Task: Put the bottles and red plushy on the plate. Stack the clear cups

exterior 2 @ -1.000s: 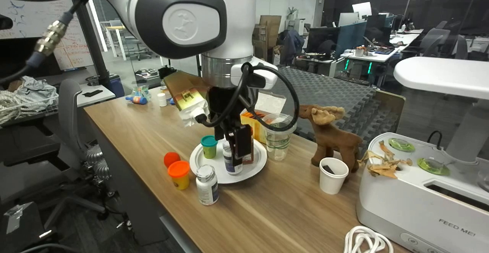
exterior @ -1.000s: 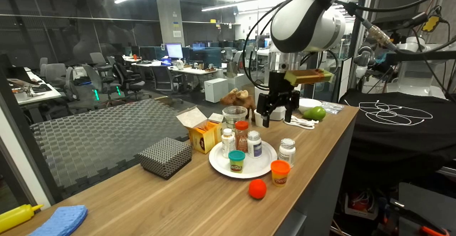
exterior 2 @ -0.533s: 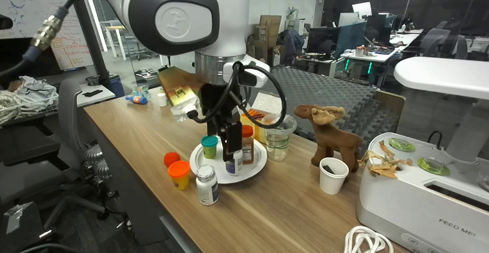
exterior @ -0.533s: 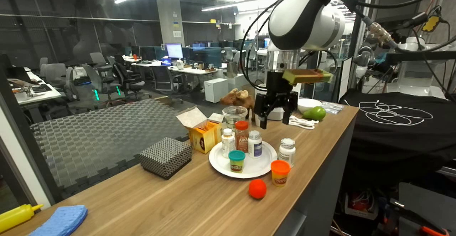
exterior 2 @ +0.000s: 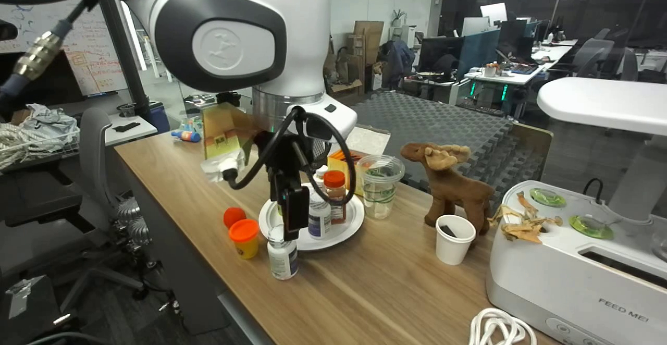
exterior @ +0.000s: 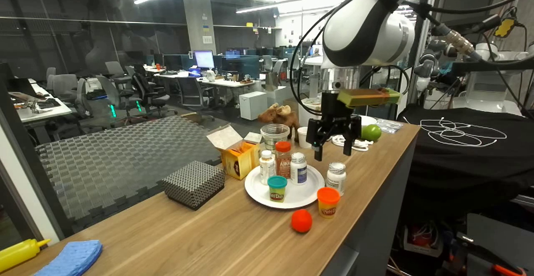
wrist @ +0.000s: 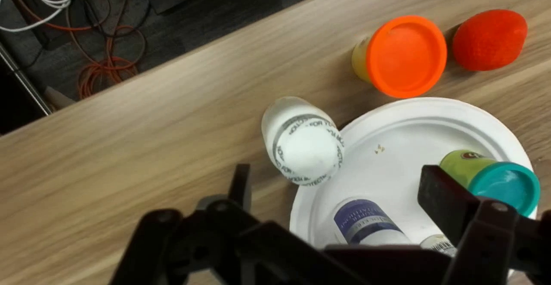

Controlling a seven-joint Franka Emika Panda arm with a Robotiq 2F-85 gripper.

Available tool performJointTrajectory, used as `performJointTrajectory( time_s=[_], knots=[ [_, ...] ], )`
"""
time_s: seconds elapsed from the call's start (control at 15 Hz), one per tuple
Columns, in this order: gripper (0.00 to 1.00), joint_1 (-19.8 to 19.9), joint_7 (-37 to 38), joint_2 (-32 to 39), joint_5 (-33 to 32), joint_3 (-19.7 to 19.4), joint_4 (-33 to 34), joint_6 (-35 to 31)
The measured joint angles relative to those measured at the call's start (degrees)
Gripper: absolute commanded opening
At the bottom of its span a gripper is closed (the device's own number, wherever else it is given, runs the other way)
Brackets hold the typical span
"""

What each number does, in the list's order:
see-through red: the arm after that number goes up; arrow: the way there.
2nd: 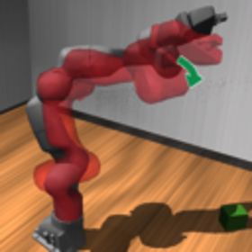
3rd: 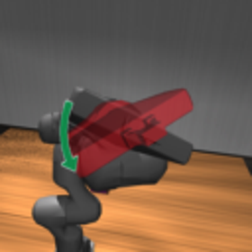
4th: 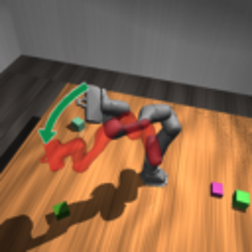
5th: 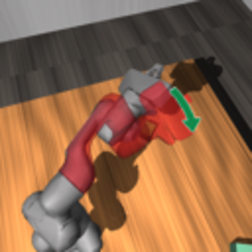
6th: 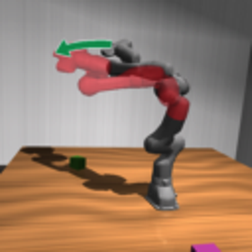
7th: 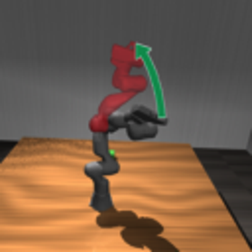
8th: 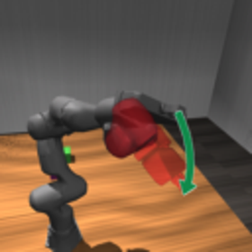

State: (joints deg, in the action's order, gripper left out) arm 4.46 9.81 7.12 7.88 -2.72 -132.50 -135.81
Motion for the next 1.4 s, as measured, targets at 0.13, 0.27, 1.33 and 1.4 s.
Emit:
performJointTrajectory(
  time_s=[0.13, 0.27, 1.33, 1.4],
  knots=[
    [1.00, 0.0, 2.5, -0.1, -0.2, 0.0, -1.0, -0.7],
    [1.00, 0.0, 5.0, -0.1, -1.0, -0.1, -1.9, -2.2],
    [0.53, -1.2, 10.7, 2.4, -6.0, -0.7, -2.9, -5.0],
    [0.45, -1.4, 10.7, 2.5, -6.0, -0.7, -2.9, -5.0]
  ],
)
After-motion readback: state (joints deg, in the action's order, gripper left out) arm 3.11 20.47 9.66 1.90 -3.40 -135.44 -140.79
